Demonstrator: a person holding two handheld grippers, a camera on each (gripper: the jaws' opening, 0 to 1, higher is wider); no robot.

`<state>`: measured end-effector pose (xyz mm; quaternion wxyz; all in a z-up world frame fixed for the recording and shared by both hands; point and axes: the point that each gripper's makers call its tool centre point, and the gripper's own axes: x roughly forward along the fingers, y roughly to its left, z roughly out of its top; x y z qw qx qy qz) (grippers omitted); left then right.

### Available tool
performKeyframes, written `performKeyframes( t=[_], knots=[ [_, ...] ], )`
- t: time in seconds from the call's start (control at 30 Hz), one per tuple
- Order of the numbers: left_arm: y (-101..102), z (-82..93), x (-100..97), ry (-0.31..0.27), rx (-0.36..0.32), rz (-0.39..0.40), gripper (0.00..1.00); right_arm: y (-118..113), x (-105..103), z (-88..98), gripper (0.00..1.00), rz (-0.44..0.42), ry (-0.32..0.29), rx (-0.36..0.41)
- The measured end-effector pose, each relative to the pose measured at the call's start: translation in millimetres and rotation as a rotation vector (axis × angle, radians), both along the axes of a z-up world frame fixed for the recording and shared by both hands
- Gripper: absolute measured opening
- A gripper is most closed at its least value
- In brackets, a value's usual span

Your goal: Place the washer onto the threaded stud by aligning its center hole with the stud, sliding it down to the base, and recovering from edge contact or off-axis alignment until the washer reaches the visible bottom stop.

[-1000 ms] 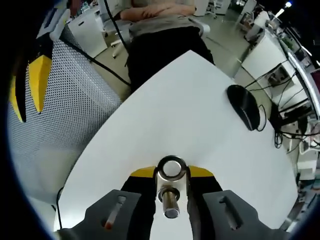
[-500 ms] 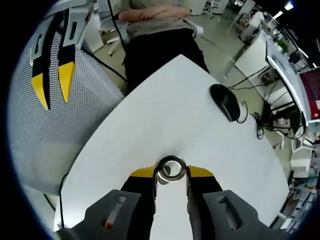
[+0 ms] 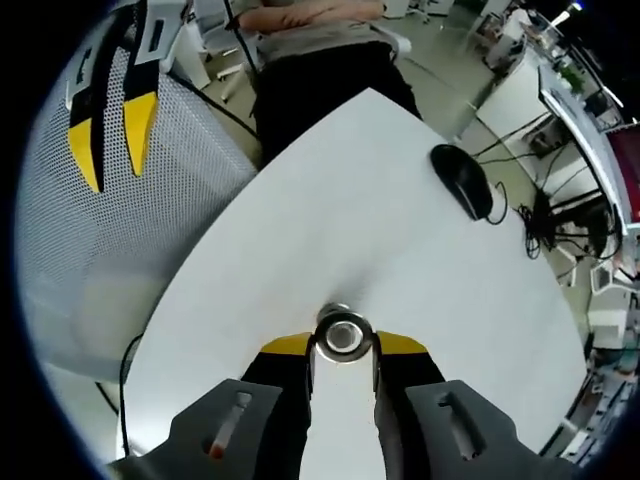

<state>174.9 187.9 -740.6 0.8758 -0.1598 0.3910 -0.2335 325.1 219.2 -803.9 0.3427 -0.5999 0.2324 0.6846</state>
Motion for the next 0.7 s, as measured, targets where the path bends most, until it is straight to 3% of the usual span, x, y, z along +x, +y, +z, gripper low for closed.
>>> performKeyframes(
  t=[0.7],
  knots=[
    [0.4,0.5,1.3,0.0,-0.007,0.007,0.15,-2.0,2.0,-29.8,0.24,0.001,0.003,-0.062]
  ],
)
